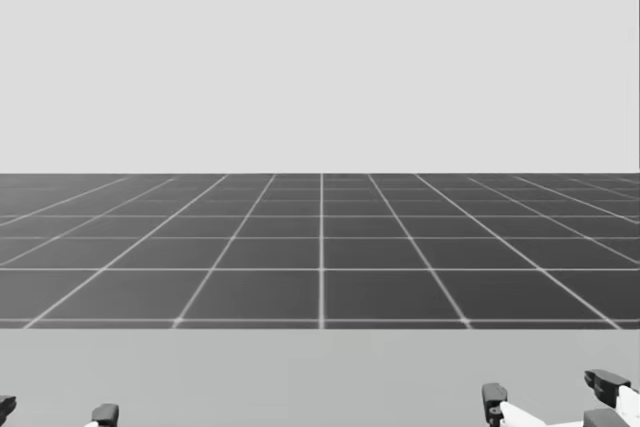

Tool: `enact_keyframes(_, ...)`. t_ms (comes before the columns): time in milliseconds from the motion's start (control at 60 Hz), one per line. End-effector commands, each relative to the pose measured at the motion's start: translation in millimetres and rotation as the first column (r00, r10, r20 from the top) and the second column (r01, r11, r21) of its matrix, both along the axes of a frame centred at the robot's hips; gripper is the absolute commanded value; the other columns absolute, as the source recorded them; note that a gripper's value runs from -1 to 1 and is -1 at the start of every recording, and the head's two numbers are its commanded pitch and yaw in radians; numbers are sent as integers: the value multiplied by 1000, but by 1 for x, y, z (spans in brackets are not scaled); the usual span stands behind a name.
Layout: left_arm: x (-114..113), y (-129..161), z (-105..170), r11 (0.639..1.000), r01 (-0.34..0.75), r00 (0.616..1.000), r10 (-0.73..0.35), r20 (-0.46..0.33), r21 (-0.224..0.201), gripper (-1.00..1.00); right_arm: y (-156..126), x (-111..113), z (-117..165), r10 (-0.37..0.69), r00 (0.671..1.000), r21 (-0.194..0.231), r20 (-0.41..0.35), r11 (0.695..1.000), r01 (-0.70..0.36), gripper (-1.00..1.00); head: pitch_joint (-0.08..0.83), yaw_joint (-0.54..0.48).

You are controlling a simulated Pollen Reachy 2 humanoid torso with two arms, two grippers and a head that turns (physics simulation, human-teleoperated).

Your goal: Grasp the pudding box and hold it up.

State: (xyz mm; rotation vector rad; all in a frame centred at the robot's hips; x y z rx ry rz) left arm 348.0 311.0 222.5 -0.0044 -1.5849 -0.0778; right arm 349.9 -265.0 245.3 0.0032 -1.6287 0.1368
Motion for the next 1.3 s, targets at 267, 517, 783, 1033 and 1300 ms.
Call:
enact_keyframes(267, 1, 0, -1, 1000, 0, 1000, 0, -4, 9, -1000, -4, 1, 1, -27, 1000, 12, 0, 1000, 27, -1000, 102, 8)
enact_keyframes(517, 2, 2, -2, 1000, -10, 1000, 10, -8, 25, -1000, -3, 2, 0, -31, 1000, -2, 4, 1000, 31, -1000, 355, 16)
enact_keyframes(783, 4, 3, -3, 1000, -2, 1000, 2, -6, 24, -1000, -2, 1, 1, -32, 999, -14, 5, 999, 32, -1000, 554, 76)
enact_keyframes(1033, 6, 2, -3, 1000, 7, 1000, -7, -4, 17, -1000, -2, -1, 2, -28, 1000, -9, 8, 1000, 28, -1000, 714, 185)
enact_keyframes(1300, -1, -2, 6, 1000, 19, 1000, -19, 22, 7, -1000, 0, -1, 1, -30, 1000, -10, 7, 1000, 30, -1000, 752, 195)
